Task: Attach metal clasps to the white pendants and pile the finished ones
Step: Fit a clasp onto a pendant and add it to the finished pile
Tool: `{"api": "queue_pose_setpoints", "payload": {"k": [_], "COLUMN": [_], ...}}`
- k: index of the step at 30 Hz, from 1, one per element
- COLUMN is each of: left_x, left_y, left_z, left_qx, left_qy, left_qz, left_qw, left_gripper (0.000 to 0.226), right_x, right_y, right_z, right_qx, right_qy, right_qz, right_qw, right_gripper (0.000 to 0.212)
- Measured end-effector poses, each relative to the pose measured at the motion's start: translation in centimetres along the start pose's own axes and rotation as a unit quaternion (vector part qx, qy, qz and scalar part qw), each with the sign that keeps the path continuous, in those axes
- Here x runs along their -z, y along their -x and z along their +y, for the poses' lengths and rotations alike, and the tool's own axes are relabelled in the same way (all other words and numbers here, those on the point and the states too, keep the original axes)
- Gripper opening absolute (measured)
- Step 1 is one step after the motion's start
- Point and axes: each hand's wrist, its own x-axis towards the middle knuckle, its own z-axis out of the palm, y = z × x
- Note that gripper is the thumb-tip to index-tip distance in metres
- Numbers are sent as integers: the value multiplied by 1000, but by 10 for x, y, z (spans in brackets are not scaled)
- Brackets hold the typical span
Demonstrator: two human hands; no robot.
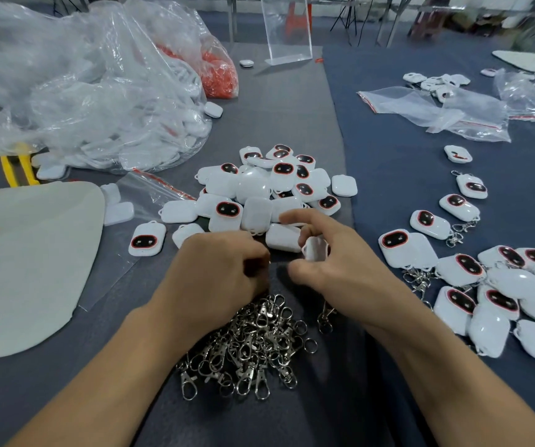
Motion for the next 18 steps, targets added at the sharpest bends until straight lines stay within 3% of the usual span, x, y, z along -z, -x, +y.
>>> {"api": "queue_pose_setpoints", "payload": {"k": [4,7,18], "left_x": [-4,-6,-5], "left_y": [-3,-4,-7], "left_z": [-5,-7,-14], "left_qx": [28,51,44], "left_qy": [67,108,168], "left_qz": [-19,-23,-58], "left_qw": [997,993,983], "left_gripper": [13,12,15], "right_x": [-2,-2,0], "right_y": [-2,-1,-2], "right_z": [5,5,4], "right_qx": [17,40,31], "right_qy": [38,80,-11], "right_qz": [38,61,86], "right_qw": [998,994,996], "right_gripper": [35,40,22]}}
